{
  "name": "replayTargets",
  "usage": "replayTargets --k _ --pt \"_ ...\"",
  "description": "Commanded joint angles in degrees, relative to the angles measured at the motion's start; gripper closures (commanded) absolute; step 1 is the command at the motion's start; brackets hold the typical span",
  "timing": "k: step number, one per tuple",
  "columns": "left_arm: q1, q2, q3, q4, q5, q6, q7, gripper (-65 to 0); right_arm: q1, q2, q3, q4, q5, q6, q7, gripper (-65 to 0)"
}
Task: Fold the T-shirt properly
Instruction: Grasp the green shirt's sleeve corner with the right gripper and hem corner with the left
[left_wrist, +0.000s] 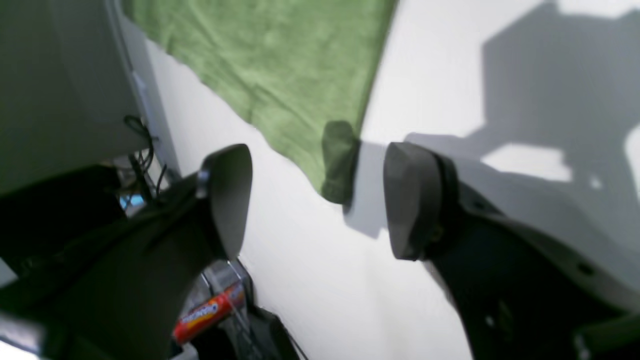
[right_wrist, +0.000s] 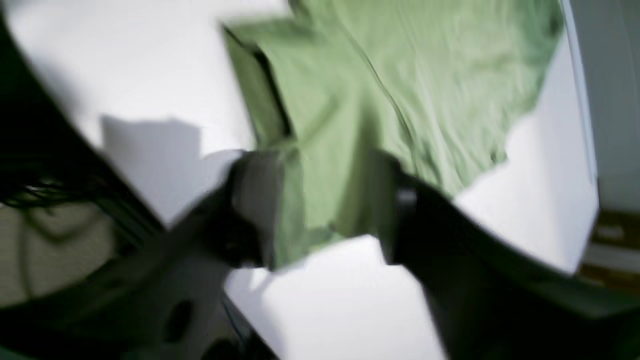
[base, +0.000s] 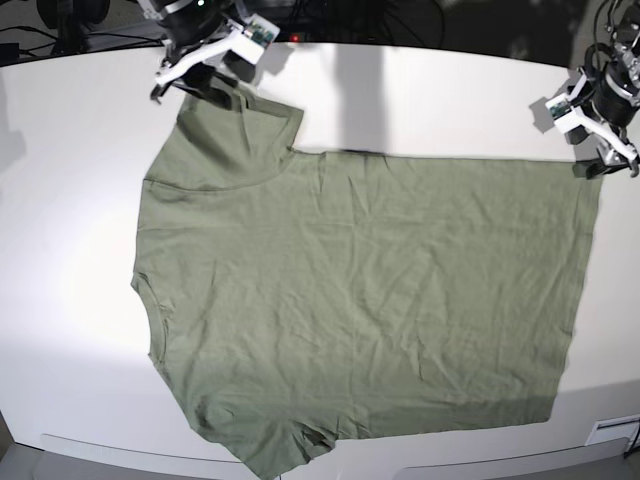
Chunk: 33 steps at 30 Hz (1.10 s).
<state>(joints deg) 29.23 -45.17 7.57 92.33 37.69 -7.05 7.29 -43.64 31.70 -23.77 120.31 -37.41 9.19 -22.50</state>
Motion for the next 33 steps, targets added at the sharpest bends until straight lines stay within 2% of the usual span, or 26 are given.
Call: replayTargets --k 1,3,9,14,17,21,27,33 --pt "0.00 -1.46 -0.39 0.31 0.24 1.05 -1.16 -40.8 -0.33 -0.79 -0.98 1.51 -0.35 -0.59 1.05 -39.4" --pt "-0.02 -1.55 -0.39 0.22 0.24 1.05 -1.25 -40.8 -0.26 -2.84 -2.71 1.53 -0.33 -0.66 1.07 -46.0" --pt "-0.04 -1.55 -0.39 0.22 0.22 1.05 -3.98 -40.8 -0.17 -8.11 -6.36 1.53 -0.37 -1.07 3.56 -46.7" --pt "-0.39 -1.55 -0.39 0.22 -0.13 1.03 -3.98 -40.8 -0.20 -8.55 -8.31 1.53 -0.37 -1.07 4.74 -46.7" --pt "-1.70 -1.55 -0.39 0.20 -3.87 1.01 -3.93 -40.8 -0.20 -8.57 -8.79 1.53 -0.37 -1.07 4.74 -46.7" --pt "-3.74 -1.57 -0.39 0.20 -4.87 0.74 -3.43 -40.8 -0.20 -8.57 -8.87 1.55 -0.37 -1.07 4.74 -46.7" --pt "-3.37 -3.72 -0.33 0.20 -4.94 -7.78 -2.23 -40.8 -0.20 -8.59 -8.87 1.57 -0.37 -1.09 4.79 -46.7" --pt "-3.82 -5.99 -0.28 0.20 -4.94 -8.17 -3.91 -40.8 -0.17 -10.67 -8.87 1.57 -0.39 -1.14 5.73 -46.7"
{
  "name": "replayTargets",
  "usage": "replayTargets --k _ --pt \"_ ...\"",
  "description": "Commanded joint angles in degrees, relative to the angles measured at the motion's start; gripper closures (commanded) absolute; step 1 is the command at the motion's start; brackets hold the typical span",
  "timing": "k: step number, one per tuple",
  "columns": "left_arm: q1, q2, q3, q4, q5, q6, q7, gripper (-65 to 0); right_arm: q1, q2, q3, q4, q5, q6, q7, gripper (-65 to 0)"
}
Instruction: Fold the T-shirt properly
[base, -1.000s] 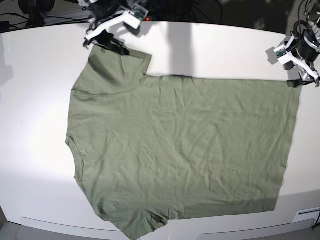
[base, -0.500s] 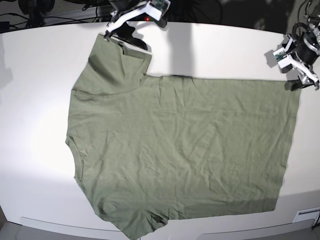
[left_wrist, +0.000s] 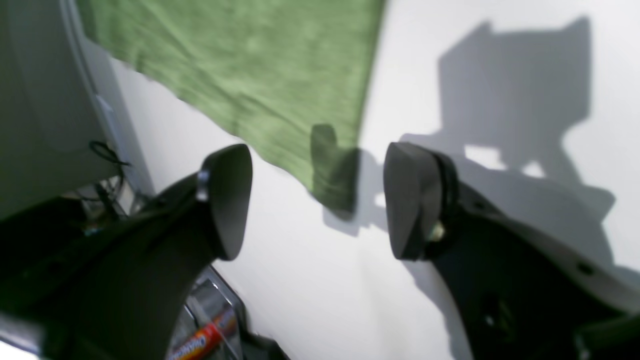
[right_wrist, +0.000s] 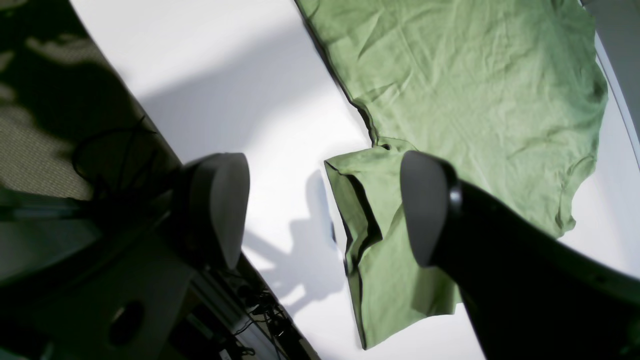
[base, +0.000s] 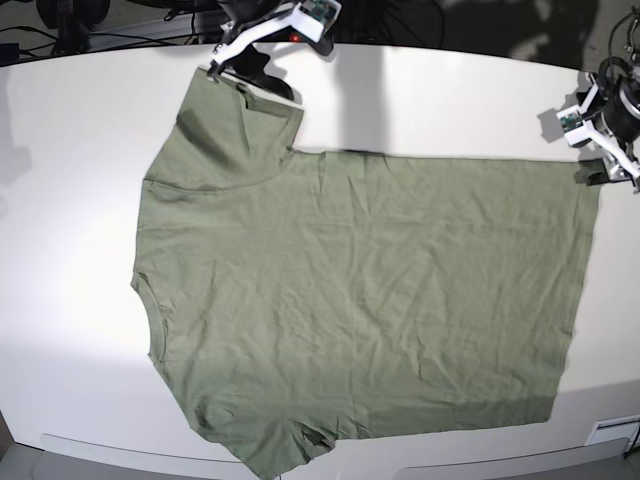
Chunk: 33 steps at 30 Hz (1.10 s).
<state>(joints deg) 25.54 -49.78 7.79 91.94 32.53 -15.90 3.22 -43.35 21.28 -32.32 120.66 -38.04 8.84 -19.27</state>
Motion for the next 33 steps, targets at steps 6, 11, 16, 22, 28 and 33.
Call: replayTargets --k 6,11,16,22,28,33 --pt "-0.07 -4.72 1.79 -0.96 0.46 -1.09 -0.04 -40.8 -0.48 -1.79 -0.33 1.22 0.24 -0.76 2.58 -46.7" --pt "-0.17 -4.39 1.79 -4.28 0.48 -1.07 -2.91 -40.8 -0.46 -3.52 -0.33 1.22 0.24 -0.79 2.60 -46.7" --pt "-1.55 -4.35 1.79 -6.67 0.46 -1.01 -3.21 -40.8 -0.28 -3.67 -0.33 1.29 0.24 -0.79 2.99 -46.7" --pt "-6.23 -2.34 1.79 -8.74 0.39 -0.85 -3.28 -40.8 -0.28 -3.67 -0.33 1.38 0.24 -0.79 2.99 -46.7" --pt "-7.30 -1.51 1.81 -11.67 -1.09 -0.90 -4.55 -40.7 -0.28 -3.67 -0.33 1.49 0.24 -0.79 2.99 -46.7" --pt "-7.52 0.17 1.81 -14.32 -1.05 -0.85 -5.92 -40.7 0.11 -3.65 -0.33 1.51 0.24 -0.79 3.23 -46.7"
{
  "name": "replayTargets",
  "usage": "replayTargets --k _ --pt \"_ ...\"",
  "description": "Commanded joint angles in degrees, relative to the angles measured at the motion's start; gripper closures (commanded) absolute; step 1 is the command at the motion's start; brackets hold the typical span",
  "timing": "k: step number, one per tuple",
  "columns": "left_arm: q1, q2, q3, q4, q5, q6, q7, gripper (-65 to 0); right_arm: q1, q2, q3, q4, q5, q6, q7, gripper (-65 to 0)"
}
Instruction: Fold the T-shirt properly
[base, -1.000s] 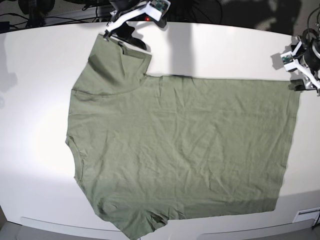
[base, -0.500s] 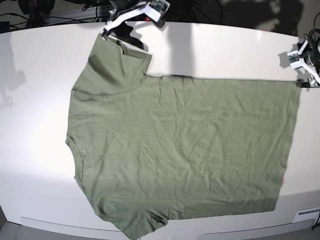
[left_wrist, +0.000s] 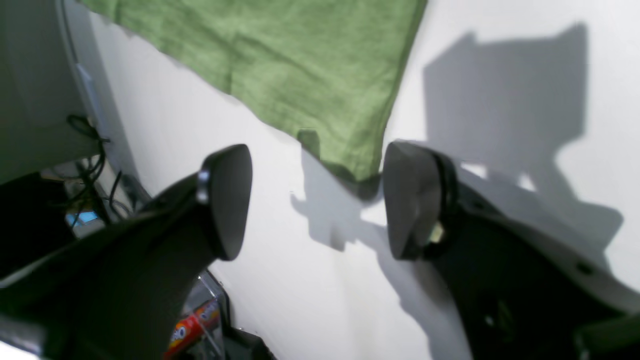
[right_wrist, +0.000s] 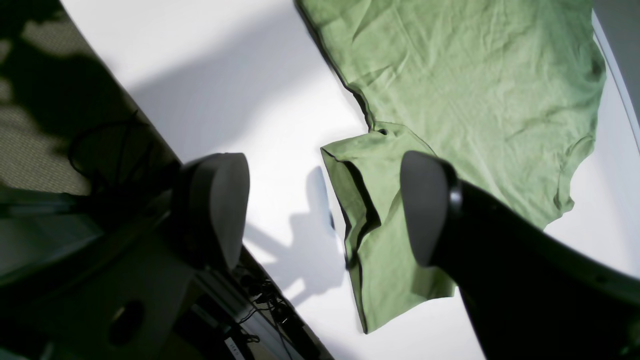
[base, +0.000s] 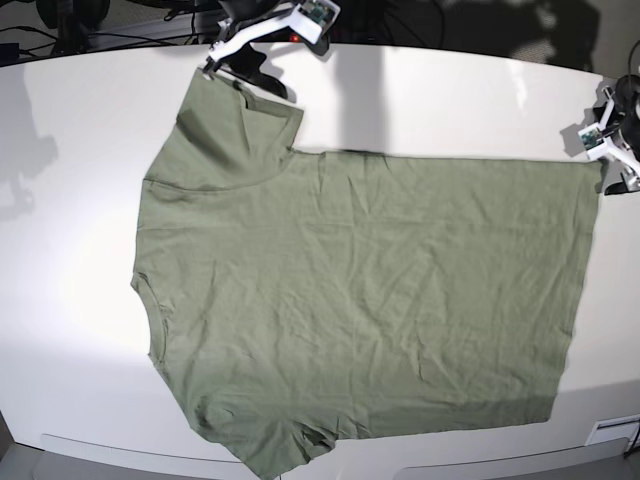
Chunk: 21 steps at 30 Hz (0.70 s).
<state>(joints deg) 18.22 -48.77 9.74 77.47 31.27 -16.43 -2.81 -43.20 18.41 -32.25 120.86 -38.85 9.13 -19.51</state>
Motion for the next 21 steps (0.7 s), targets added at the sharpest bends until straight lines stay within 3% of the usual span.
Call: replayTargets --k 1,8,14,16,20,21 --pt "-0.35 0.07 -0.13 -0.07 0.20 -0.33 0.13 -40.7 0.13 -0.79 -0.39 1.31 1.05 -1.07 3.48 -46.7" --pt "-0.61 6.23 -0.13 -0.20 0.22 -0.35 -0.22 -40.7 0.63 -0.81 -0.39 1.33 1.07 -1.07 3.48 -46.7" --pt "-0.61 5.05 -0.13 -0.22 0.22 -0.35 1.75 -36.9 0.63 -0.79 -0.39 1.33 1.05 -1.05 3.45 -46.7" --pt "-0.61 5.09 -0.13 -0.20 0.22 -0.33 0.94 -30.4 0.63 -0.79 -0.39 1.33 1.07 -1.05 3.48 -46.7" --pt "-0.61 5.09 -0.13 -0.20 0.20 -0.33 -7.15 -2.7 0.63 -0.79 -0.39 1.33 1.07 -1.07 3.45 -46.7" --pt "-0.63 5.09 -0.15 -0.20 0.20 -0.33 -8.61 0.0 0.63 -0.79 -0.39 1.33 1.07 -1.05 3.45 -46.7"
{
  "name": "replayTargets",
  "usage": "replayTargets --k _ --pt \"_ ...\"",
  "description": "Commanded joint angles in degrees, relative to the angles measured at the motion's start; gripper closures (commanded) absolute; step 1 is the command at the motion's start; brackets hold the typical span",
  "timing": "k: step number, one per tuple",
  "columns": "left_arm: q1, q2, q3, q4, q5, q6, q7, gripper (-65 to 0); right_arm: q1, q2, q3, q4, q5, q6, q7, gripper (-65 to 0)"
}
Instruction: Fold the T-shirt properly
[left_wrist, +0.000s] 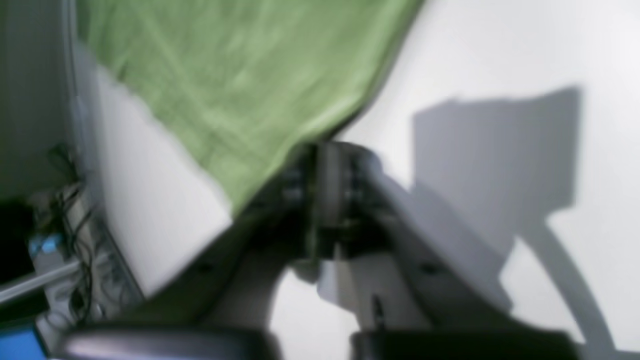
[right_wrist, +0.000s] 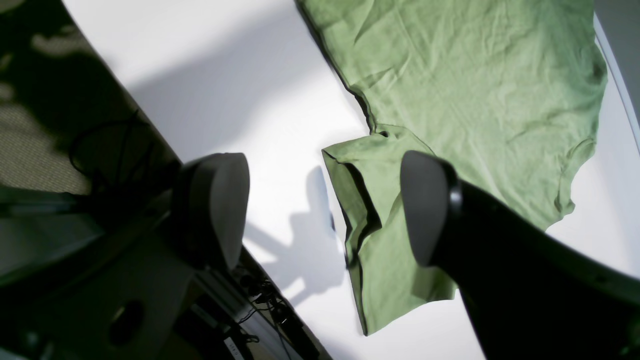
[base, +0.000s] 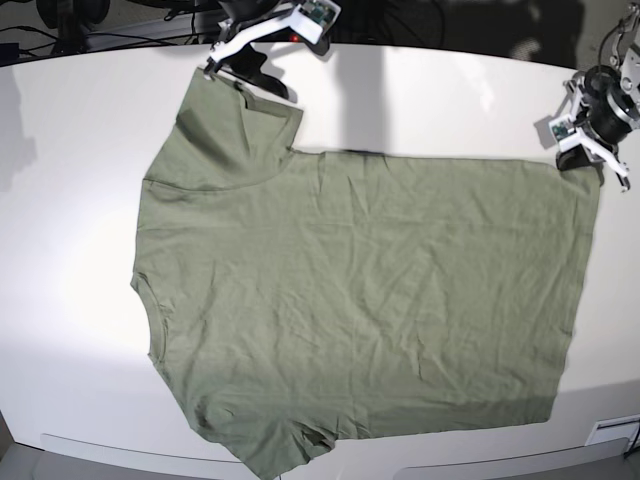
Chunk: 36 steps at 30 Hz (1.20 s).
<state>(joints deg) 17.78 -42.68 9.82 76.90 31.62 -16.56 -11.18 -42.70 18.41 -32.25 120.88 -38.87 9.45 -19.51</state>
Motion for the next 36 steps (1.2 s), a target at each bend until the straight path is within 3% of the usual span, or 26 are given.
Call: replayTargets --k 1,14,15,17,19,29,36 --pt "-0.37 -1.01 -0.24 0.39 -0.15 -0.20 -1.05 0.0 0.13 -0.79 -0.39 1.31 1.09 -1.38 3.45 -46.7" --pt "-0.81 -1.16 -0.24 0.39 -0.13 0.09 0.83 0.0 0.13 -0.76 -0.39 1.31 1.09 -1.36 3.48 -46.7" --pt "-0.81 -1.16 -0.24 0.39 -0.15 0.90 1.38 -0.2 0.15 -0.76 -0.39 1.31 1.09 -1.36 3.45 -46.7" --pt "-0.81 -1.16 -0.24 0.39 -0.15 2.86 2.56 -11.9 0.15 -0.79 -0.39 1.31 1.09 -1.36 3.45 -46.7" --pt "-0.81 -1.16 -0.24 0.39 -0.15 4.74 3.04 -17.3 0.15 -0.79 -0.39 1.31 1.09 -1.36 3.48 -46.7" --pt "-0.81 -1.16 -0.24 0.39 -0.15 6.23 8.50 -17.6 0.13 -0.79 -0.39 1.31 1.09 -1.36 3.45 -46.7" --pt "-0.79 -1.16 -0.24 0.37 -0.15 14.03 10.36 -17.9 0.15 -0.79 -0.39 1.31 1.09 -1.38 3.45 -46.7"
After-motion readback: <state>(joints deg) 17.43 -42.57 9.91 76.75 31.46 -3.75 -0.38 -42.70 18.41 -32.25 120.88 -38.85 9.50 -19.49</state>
